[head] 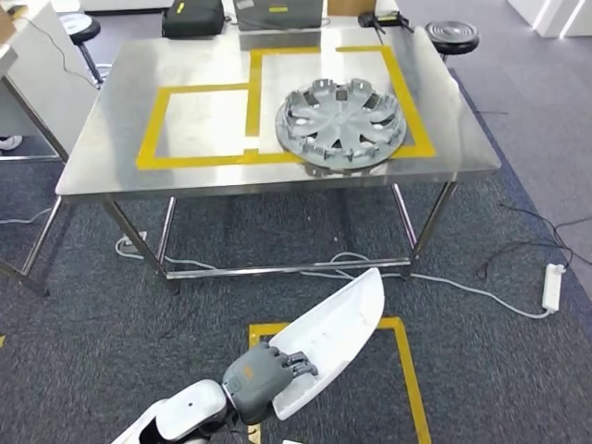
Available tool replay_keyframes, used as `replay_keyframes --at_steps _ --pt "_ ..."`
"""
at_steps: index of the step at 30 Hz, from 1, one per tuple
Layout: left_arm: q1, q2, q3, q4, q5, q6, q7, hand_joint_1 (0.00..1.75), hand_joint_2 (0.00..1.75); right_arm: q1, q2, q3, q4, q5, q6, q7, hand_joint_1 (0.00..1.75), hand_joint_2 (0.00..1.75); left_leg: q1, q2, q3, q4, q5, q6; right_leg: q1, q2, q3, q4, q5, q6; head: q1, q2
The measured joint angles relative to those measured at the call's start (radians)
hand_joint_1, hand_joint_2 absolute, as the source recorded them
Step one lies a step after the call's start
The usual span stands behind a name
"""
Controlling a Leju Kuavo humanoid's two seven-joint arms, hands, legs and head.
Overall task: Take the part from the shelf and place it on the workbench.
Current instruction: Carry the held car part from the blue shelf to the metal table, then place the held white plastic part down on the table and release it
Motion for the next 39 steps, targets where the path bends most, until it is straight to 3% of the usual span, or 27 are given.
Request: replay_keyframes --at_steps 1,3,4,7,8,9,10,11,13,14,15,16,17,19,21,23,24,25,27,28,29,31,33,34,36,38,39 --pt "-0.002 -0.001 0.000 -0.001 0.000 0.002 0.005 1.75 1.75 -0.004 0.000 0.003 0.000 0.000 -0.001 0.000 0.00 0.00 0.000 0.007 -0.025 0.053 0.034 -0.005 -0.001 -0.001 0.014 -0.003 -0.012 -0.007 -0.005 0.000" --pt "0.000 -0.007 0.006 -0.004 0.000 0.010 0.023 1.75 1.75 -0.008 0.001 0.006 0.000 0.000 -0.002 0.002 0.00 0.00 -0.004 0.028 -0.130 0.201 0.074 -0.009 0.000 -0.006 0.049 -0.012 -0.037 -0.017 -0.015 0.000" --pt "0.005 -0.012 0.013 -0.007 0.001 0.015 0.033 1.75 1.75 -0.007 0.001 0.007 0.000 0.000 -0.003 0.003 0.00 0.00 -0.008 0.037 -0.186 0.256 0.056 -0.007 0.003 -0.010 0.072 -0.019 -0.053 -0.022 -0.019 0.000" --pt "0.021 -0.026 0.040 -0.021 0.005 0.026 0.058 1.75 1.75 -0.002 0.002 0.008 0.000 -0.002 -0.002 0.007 0.00 0.00 -0.026 0.041 -0.306 0.291 -0.094 0.015 0.016 -0.023 0.158 -0.048 -0.102 -0.036 -0.025 0.000" --pt "0.028 -0.033 0.053 -0.031 0.007 0.027 0.066 1.75 1.75 -0.001 0.003 0.008 0.000 -0.003 -0.001 0.008 0.00 0.00 -0.035 0.041 -0.328 0.269 -0.120 0.028 0.022 -0.028 0.190 -0.058 -0.119 -0.039 -0.026 0.000" --pt "0.036 -0.042 0.068 -0.042 0.009 0.027 0.072 1.75 1.75 0.000 0.005 0.008 0.000 -0.004 0.000 0.008 0.00 0.00 -0.046 0.044 -0.343 0.233 -0.108 0.046 0.029 -0.035 0.223 -0.068 -0.137 -0.042 -0.028 0.000" --pt "0.043 -0.052 0.085 -0.054 0.011 0.026 0.076 1.75 1.75 0.003 0.008 0.008 0.000 -0.005 0.002 0.009 0.00 0.00 -0.062 0.061 -0.350 0.180 -0.041 0.070 0.035 -0.044 0.254 -0.079 -0.156 -0.045 -0.029 0.000" --pt "0.047 -0.061 0.102 -0.066 0.011 0.023 0.079 1.75 1.75 0.006 0.012 0.008 -0.001 -0.005 0.002 0.010 0.00 0.00 -0.082 0.082 -0.352 0.117 0.053 0.092 0.042 -0.051 0.284 -0.089 -0.174 -0.046 -0.029 0.000" --pt "0.052 -0.078 0.132 -0.093 0.011 0.017 0.081 1.75 1.75 0.007 0.019 0.009 -0.004 -0.006 0.004 0.012 0.00 0.00 -0.107 0.105 -0.333 0.014 0.191 0.116 0.055 -0.073 0.349 -0.109 -0.219 -0.049 -0.029 0.000" --pt "0.052 -0.087 0.144 -0.107 0.012 0.015 0.082 1.75 1.75 0.004 0.021 0.009 -0.007 -0.006 0.004 0.012 0.00 0.00 -0.109 0.097 -0.317 -0.013 0.202 0.113 0.060 -0.081 0.377 -0.104 -0.223 -0.049 -0.029 0.000" --pt "0.050 -0.096 0.152 -0.120 0.012 0.015 0.082 1.75 1.75 -0.002 0.021 0.010 -0.011 -0.007 0.004 0.012 0.00 0.00 -0.101 0.082 -0.294 -0.024 0.189 0.108 0.063 -0.088 0.395 -0.089 -0.221 -0.048 -0.032 0.000" --pt "0.048 -0.105 0.160 -0.130 0.012 0.015 0.083 1.75 1.75 -0.007 0.022 0.011 -0.013 -0.007 0.004 0.012 0.00 0.00 -0.093 0.070 -0.271 -0.029 0.180 0.103 0.064 -0.081 0.399 -0.053 -0.204 -0.044 -0.031 0.000" --pt "0.048 -0.114 0.167 -0.137 0.012 0.015 0.083 1.75 1.75 -0.013 0.022 0.011 -0.015 -0.007 0.003 0.012 0.00 0.00 -0.088 0.061 -0.251 -0.031 0.176 0.102 0.064 -0.064 0.375 0.003 -0.187 -0.035 -0.029 0.000" --pt "0.053 -0.130 0.190 -0.148 0.010 0.012 0.084 1.75 1.75 -0.014 0.022 0.012 -0.018 -0.007 0.003 0.014 0.00 0.00 -0.079 0.043 -0.213 -0.031 0.165 0.104 0.056 -0.028 0.287 0.133 -0.209 -0.018 -0.025 0.000" --pt "0.059 -0.146 0.220 -0.162 0.009 0.008 0.085 1.75 1.75 -0.005 0.022 0.011 -0.019 -0.006 0.003 0.016 0.00 0.00 -0.070 0.019 -0.180 -0.030 0.142 0.105 0.043 -0.016 0.187 0.214 -0.308 -0.007 -0.023 0.000" --pt "0.062 -0.167 0.256 -0.179 0.009 -0.010 0.085 1.75 1.75 0.007 0.022 0.011 -0.020 -0.005 0.003 0.018 0.00 0.00 -0.059 -0.010 -0.142 -0.029 0.115 0.098 0.033 -0.013 0.123 0.202 -0.402 0.006 -0.021 0.000" --pt "0.062 -0.180 0.276 -0.189 0.008 -0.027 0.084 1.75 1.75 0.010 0.023 0.011 -0.020 -0.005 0.004 0.018 0.00 0.00 -0.053 -0.024 -0.121 -0.029 0.099 0.092 0.026 -0.009 0.104 0.166 -0.402 0.015 -0.020 0.000" --pt "0.060 -0.194 0.298 -0.197 0.006 -0.047 0.082 1.75 1.75 0.013 0.023 0.011 -0.021 -0.004 0.005 0.018 0.00 0.00 -0.047 -0.036 -0.100 -0.028 0.082 0.085 0.016 0.003 0.091 0.116 -0.350 0.026 -0.018 0.000" --pt "0.052 -0.216 0.337 -0.211 0.002 -0.077 0.074 1.75 1.75 0.021 0.027 0.011 -0.022 -0.004 0.008 0.019 0.00 0.00 -0.040 -0.063 -0.064 -0.027 0.040 0.072 -0.001 0.032 0.081 0.012 -0.158 0.039 -0.010 0.000" --pt "0.048 -0.226 0.353 -0.220 0.000 -0.084 0.071 1.75 1.75 0.021 0.028 0.010 -0.024 -0.004 0.010 0.019 0.00 0.00 -0.038 -0.075 -0.049 -0.028 0.024 0.065 -0.003 0.041 0.085 -0.016 -0.089 0.034 -0.010 0.000" --pt "0.042 -0.237 0.365 -0.232 -0.002 -0.087 0.069 1.75 1.75 0.016 0.030 0.010 -0.027 -0.003 0.011 0.020 0.00 0.00 -0.036 -0.084 -0.041 -0.023 0.018 0.058 -0.001 0.041 0.091 -0.028 -0.059 0.022 -0.009 0.000" --pt "0.027 -0.256 0.385 -0.254 -0.009 -0.084 0.067 1.75 1.75 -0.005 0.031 0.010 -0.035 -0.006 0.012 0.021 0.00 0.00 -0.032 -0.077 -0.063 0.027 0.045 0.044 0.005 0.028 0.113 -0.026 -0.072 -0.004 -0.014 0.000" --pt "0.017 -0.268 0.406 -0.261 -0.017 -0.075 0.065 1.75 1.75 -0.017 0.032 0.010 -0.038 -0.010 0.016 0.022 0.00 0.00 -0.033 -0.023 -0.144 0.146 0.092 0.032 0.003 0.016 0.140 -0.038 -0.078 -0.020 -0.018 0.000" --pt "0.017 -0.271 0.419 -0.261 -0.019 -0.071 0.066 1.75 1.75 -0.017 0.033 0.010 -0.038 -0.012 0.019 0.024 0.00 0.00 -0.034 0.008 -0.195 0.205 0.093 0.026 0.004 0.010 0.157 -0.049 -0.085 -0.025 -0.020 0.000" --pt "0.020 -0.277 0.446 -0.258 -0.021 -0.069 0.069 1.75 1.75 -0.007 0.034 0.009 -0.039 -0.013 0.023 0.026 0.00 0.00 -0.032 0.035 -0.286 0.268 0.020 0.019 0.005 0.002 0.199 -0.075 -0.106 -0.030 -0.022 0.000" --pt "0.021 -0.283 0.467 -0.256 -0.021 -0.068 0.071 1.75 1.75 0.001 0.037 0.008 -0.038 -0.012 0.025 0.026 0.00 0.00 -0.033 0.039 -0.343 0.252 -0.069 0.019 0.005 -0.001 0.250 -0.098 -0.132 -0.030 -0.024 0.000" --pt "0.021 -0.285 0.474 -0.254 -0.021 -0.068 0.071 1.75 1.75 0.003 0.039 0.007 -0.038 -0.012 0.025 0.026 0.00 0.00 -0.034 0.039 -0.357 0.219 -0.076 0.022 0.005 -0.001 0.276 -0.107 -0.146 -0.029 -0.024 0.000"
